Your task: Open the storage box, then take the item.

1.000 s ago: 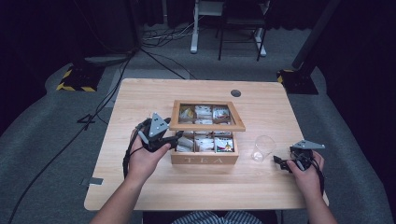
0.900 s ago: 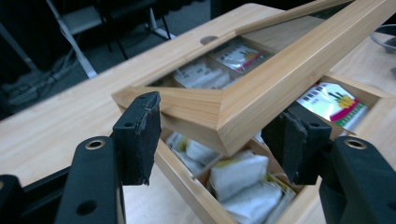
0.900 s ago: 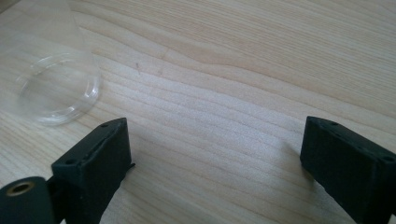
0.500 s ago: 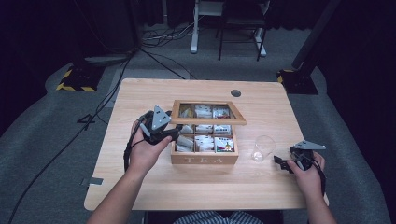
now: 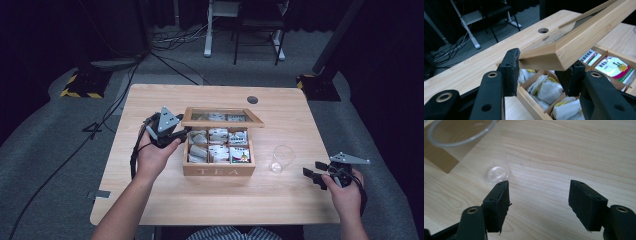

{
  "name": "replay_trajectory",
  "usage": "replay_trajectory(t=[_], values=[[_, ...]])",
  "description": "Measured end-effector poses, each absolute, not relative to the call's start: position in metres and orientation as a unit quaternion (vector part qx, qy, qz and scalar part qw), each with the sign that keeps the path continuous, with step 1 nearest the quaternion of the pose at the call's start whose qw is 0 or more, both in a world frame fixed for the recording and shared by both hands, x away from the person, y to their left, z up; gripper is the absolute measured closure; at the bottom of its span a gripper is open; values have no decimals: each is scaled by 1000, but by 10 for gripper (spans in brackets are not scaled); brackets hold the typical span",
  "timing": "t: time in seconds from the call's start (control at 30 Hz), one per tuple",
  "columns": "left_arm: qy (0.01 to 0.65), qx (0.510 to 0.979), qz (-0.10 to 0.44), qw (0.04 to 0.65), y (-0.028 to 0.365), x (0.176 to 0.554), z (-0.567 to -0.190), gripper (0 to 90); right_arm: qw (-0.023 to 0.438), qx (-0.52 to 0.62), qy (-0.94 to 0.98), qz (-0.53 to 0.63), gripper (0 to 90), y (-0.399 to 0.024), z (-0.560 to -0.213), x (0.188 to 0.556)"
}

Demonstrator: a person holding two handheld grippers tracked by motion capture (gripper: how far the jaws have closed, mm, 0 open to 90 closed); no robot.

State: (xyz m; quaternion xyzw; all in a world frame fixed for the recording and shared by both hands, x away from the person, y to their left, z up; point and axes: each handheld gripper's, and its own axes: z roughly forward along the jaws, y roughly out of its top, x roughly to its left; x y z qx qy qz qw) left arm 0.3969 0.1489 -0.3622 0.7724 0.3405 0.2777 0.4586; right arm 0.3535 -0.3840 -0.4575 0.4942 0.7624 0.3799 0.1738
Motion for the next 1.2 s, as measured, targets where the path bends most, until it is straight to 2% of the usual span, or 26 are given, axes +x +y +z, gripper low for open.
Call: replay_trajectory(t=[0.47, 0.9, 1.2], values=[[334, 771, 280, 465, 150, 405, -357, 550, 163, 469, 771, 398, 359, -362, -415, 338], [341, 767, 281, 465, 148, 410, -352, 550, 150, 451, 777, 414, 342, -341, -402, 334], [342, 769, 277, 464, 148, 412, -351, 550, 139, 423, 781, 438, 316, -307, -389, 334]])
